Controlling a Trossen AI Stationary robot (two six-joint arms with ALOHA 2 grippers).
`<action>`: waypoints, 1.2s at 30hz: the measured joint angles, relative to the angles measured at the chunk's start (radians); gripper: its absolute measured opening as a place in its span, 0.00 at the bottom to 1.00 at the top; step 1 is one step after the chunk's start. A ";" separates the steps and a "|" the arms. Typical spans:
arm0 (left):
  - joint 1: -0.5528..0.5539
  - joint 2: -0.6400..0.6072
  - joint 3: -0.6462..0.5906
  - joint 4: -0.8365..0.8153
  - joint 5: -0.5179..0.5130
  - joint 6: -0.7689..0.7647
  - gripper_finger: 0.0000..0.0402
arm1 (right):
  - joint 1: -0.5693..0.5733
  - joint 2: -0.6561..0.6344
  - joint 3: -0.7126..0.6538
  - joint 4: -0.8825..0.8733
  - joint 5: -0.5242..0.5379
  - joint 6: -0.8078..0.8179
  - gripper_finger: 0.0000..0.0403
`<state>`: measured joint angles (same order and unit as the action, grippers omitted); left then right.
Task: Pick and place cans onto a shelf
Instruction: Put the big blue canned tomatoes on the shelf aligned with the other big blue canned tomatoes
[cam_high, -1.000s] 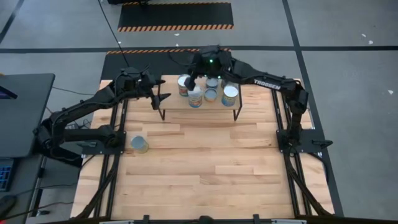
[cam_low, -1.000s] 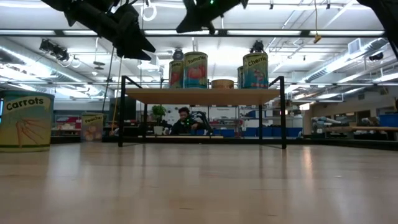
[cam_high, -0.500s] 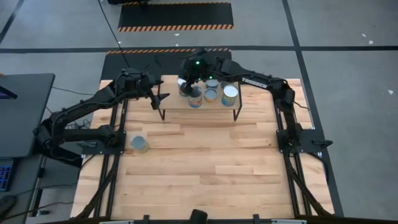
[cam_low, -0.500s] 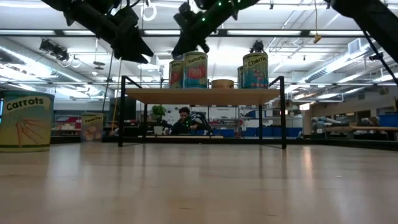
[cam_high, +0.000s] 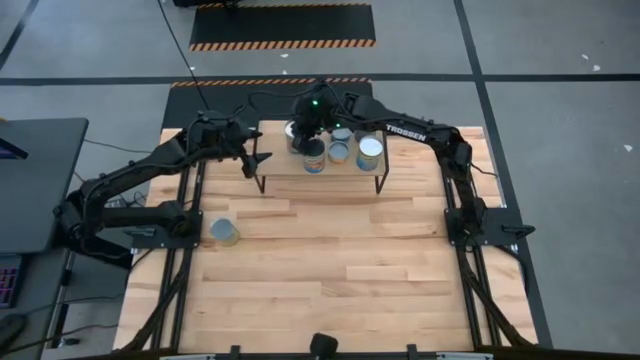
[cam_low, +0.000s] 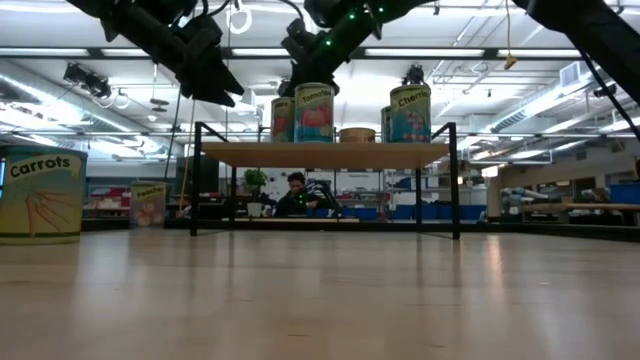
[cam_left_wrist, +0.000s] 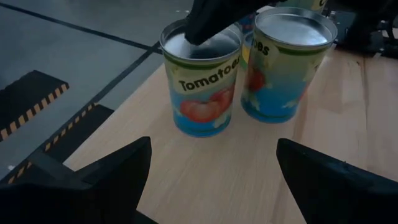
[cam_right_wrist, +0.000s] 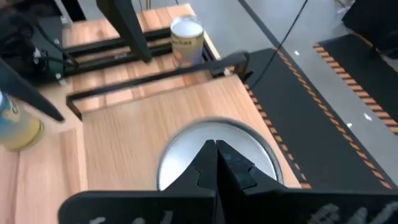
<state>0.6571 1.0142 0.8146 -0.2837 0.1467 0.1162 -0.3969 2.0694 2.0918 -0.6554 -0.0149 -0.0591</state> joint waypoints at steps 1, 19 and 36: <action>0.000 0.000 0.000 0.000 0.000 0.000 0.88 | -0.001 -0.001 0.000 -0.010 0.010 -0.002 0.00; 0.000 0.000 0.000 -0.006 0.001 -0.008 0.88 | -0.034 -0.041 -0.001 -0.131 0.148 -0.023 0.00; 0.000 0.000 0.000 -0.006 0.024 -0.027 0.88 | -0.030 -0.066 -0.001 -0.233 0.188 0.007 0.00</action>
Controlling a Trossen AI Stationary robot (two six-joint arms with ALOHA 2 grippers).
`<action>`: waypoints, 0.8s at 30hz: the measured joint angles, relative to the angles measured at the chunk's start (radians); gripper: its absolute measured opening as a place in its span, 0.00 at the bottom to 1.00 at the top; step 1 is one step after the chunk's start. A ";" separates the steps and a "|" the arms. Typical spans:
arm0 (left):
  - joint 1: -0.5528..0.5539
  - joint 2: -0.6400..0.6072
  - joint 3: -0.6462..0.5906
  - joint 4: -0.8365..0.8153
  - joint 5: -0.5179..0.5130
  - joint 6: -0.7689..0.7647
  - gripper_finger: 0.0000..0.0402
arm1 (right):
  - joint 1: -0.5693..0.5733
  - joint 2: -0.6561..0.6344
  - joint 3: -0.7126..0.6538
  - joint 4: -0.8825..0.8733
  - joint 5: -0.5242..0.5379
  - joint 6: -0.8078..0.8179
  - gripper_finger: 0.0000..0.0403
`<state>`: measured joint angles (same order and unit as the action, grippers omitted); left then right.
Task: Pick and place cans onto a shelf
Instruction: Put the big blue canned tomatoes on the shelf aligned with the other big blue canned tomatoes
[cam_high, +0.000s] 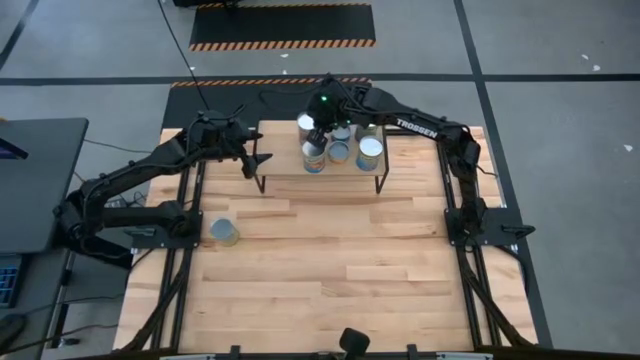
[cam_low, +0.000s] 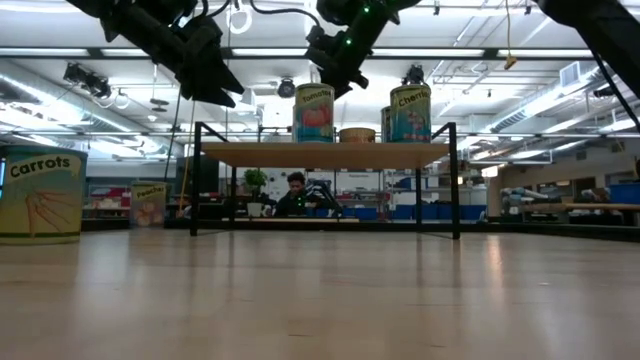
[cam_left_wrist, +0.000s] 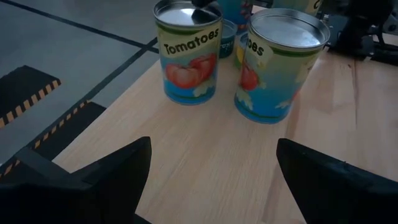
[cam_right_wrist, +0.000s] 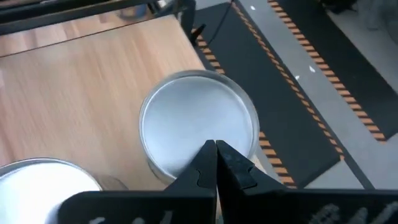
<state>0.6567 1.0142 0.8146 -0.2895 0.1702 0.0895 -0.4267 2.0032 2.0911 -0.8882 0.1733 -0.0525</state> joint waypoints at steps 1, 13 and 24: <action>0.000 0.000 0.000 0.000 0.000 0.000 0.88 | 0.000 -0.002 0.000 -0.002 0.013 0.001 0.00; -0.005 0.000 0.000 0.000 0.037 -0.030 0.88 | 0.004 0.010 -0.002 0.103 0.001 -0.003 0.00; -0.056 0.000 0.000 0.000 0.038 -0.034 0.88 | -0.002 0.005 -0.070 0.152 0.001 0.023 0.00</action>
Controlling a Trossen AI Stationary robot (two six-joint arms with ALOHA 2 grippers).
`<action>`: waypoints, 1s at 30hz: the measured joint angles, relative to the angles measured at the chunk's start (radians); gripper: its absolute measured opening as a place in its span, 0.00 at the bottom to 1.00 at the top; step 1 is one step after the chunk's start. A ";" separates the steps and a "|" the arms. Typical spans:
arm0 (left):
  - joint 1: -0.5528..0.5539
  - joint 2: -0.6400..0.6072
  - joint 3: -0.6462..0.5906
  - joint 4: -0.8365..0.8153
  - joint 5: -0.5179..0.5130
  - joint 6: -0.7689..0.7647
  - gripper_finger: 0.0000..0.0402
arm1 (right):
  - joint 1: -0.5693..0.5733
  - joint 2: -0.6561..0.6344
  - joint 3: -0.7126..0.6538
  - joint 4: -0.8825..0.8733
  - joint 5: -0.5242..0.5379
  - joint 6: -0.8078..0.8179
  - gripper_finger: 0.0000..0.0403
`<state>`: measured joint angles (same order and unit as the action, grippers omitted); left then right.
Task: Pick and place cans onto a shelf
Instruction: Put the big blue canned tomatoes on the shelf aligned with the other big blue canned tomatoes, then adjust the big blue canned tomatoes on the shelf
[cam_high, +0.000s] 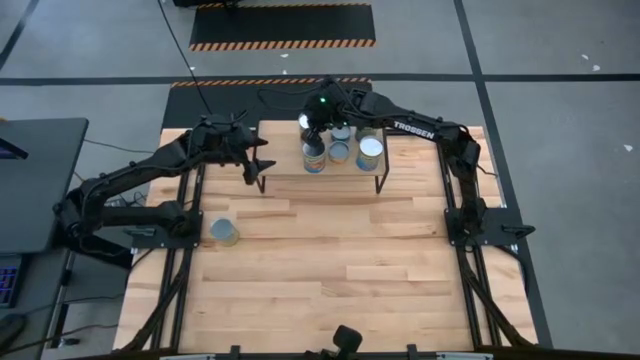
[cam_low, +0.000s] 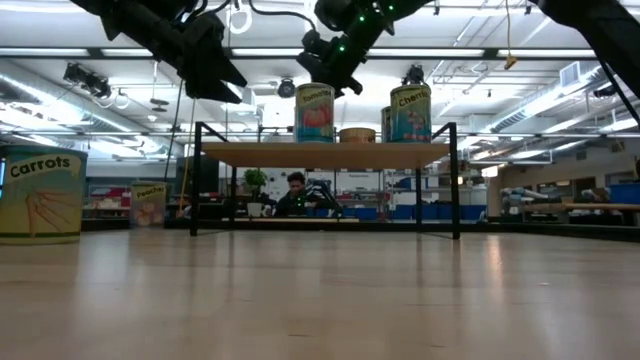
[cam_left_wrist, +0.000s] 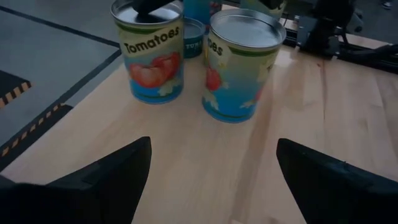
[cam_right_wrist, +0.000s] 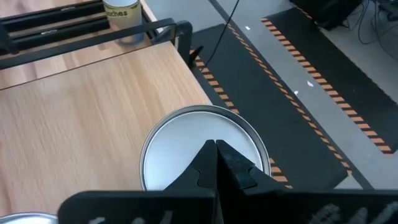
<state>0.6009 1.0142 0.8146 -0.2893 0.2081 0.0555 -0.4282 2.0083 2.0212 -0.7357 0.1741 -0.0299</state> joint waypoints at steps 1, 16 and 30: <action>-0.001 0.000 0.000 0.000 0.000 0.000 0.88 | 0.000 -0.001 0.000 -0.002 0.000 0.000 0.00; 0.000 0.000 0.000 0.000 -0.001 0.007 0.88 | 0.003 -0.004 0.038 -0.066 0.016 0.003 0.01; -0.014 -0.048 -0.002 0.040 0.151 -0.022 0.88 | 0.192 -0.152 0.040 -0.199 -0.074 -0.038 0.01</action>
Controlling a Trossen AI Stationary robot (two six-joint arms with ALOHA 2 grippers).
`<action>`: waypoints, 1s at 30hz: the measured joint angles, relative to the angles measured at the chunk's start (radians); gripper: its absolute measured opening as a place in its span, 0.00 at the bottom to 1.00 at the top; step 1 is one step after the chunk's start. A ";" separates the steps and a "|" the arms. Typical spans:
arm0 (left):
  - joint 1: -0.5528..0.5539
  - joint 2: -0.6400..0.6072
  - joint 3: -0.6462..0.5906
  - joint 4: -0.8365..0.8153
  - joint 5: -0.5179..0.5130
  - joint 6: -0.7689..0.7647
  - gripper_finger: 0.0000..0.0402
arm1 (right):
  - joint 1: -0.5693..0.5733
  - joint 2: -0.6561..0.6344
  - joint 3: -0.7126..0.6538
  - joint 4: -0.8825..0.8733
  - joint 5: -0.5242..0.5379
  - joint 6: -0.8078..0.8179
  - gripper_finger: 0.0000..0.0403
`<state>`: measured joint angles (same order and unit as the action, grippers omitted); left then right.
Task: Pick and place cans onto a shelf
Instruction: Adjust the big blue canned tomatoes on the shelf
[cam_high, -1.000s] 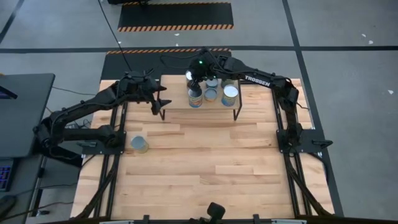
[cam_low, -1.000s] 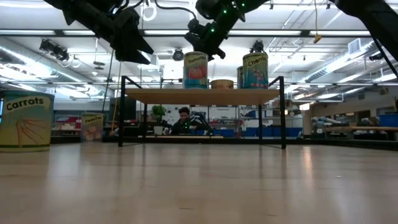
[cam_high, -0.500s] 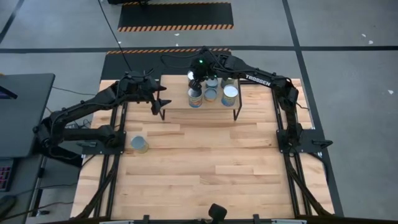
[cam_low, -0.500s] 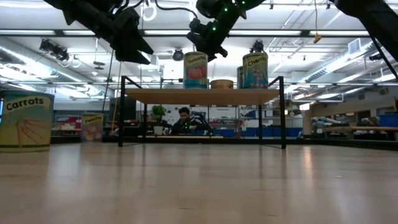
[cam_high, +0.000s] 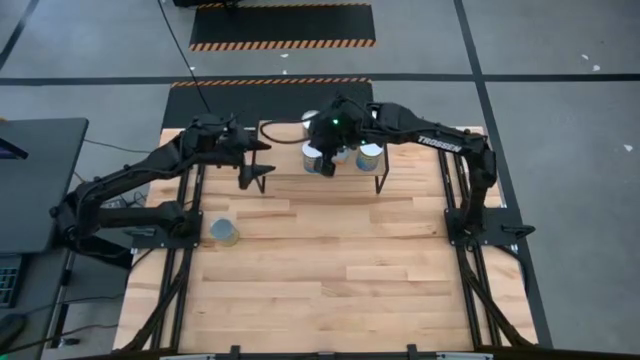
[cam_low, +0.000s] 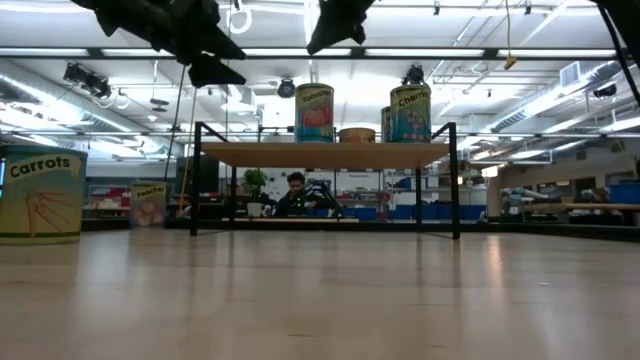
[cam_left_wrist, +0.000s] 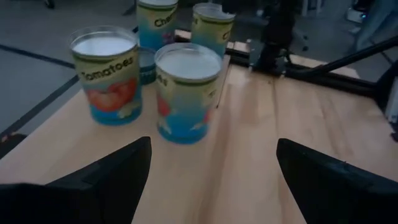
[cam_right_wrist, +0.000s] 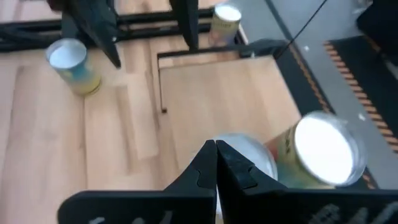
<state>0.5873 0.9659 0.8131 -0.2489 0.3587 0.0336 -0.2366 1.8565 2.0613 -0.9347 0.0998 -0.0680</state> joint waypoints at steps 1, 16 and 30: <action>-0.005 -0.004 0.000 0.001 0.007 -0.001 0.88 | 0.005 0.000 0.000 -0.014 0.000 0.010 0.01; -0.092 -0.006 0.000 0.013 0.030 -0.028 0.88 | -0.041 0.077 -0.009 -0.056 0.039 0.047 0.01; -0.092 -0.006 0.000 0.012 0.027 -0.023 0.88 | -0.047 0.085 -0.012 -0.062 0.011 0.049 0.01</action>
<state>0.4957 0.9596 0.8131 -0.2371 0.3855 0.0105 -0.2832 1.9418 2.0495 -0.9967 0.1109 -0.0190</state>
